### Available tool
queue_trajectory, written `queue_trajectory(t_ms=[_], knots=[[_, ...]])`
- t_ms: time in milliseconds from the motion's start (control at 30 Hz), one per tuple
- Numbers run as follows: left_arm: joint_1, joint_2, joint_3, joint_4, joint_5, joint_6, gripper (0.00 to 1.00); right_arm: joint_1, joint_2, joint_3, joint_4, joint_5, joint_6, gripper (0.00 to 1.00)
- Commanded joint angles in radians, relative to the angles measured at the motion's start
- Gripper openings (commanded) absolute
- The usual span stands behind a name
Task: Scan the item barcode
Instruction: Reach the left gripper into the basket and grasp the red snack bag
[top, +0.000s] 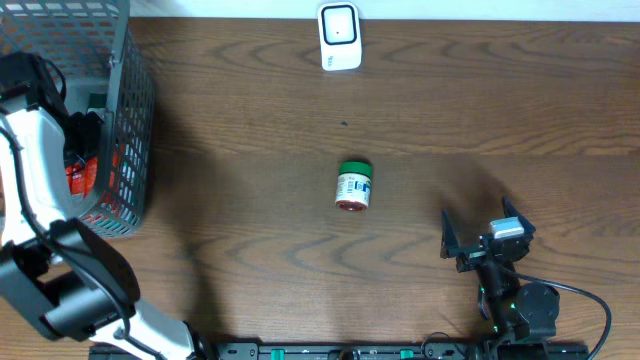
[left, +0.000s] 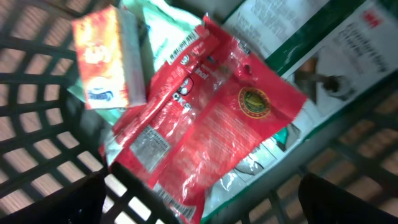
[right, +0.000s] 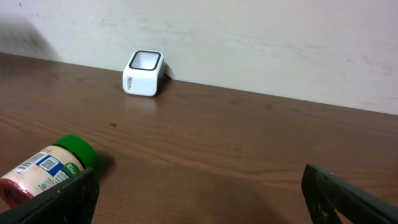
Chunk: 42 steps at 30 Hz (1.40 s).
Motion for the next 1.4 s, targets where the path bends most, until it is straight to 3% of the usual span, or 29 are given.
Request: queue_trajectory(t_ms=[0,500,533,567,667,700,767,1367], knots=[[0.0,0.06,-0.007,-0.002,-0.006,0.025,0.98,-0.011,-0.005,-0.001,-0.004,0.001,0.009,0.99],[0.0,0.237,-0.1,0.053,-0.006,0.032,1.0,-0.011,-0.005,-0.001,-0.004,0.001,0.009,0.99],[0.0,0.239,-0.1,0.054,-0.005,0.031,0.95,-0.011,-0.005,-0.001,-0.004,0.001,0.009,0.99],[0.0,0.229,-0.097,0.054,-0.005,0.032,0.72,-0.011,-0.005,-0.001,-0.004,0.001,0.009,0.99],[0.0,0.206,-0.078,0.04,-0.002,0.032,0.45,-0.011,-0.005,-0.001,-0.004,0.001,0.009,0.99],[0.0,0.174,-0.056,0.024,-0.002,0.031,0.29,-0.011,-0.005,-0.001,-0.004,0.001,0.009,0.99],[0.0,0.132,-0.051,0.025,-0.002,0.031,0.2,-0.011,-0.005,-0.001,-0.004,0.001,0.009,0.99],[-0.029,-0.655,-0.051,0.215,0.036,-0.041,0.27,-0.011,-0.005,-0.001,-0.004,0.001,0.009,0.99]])
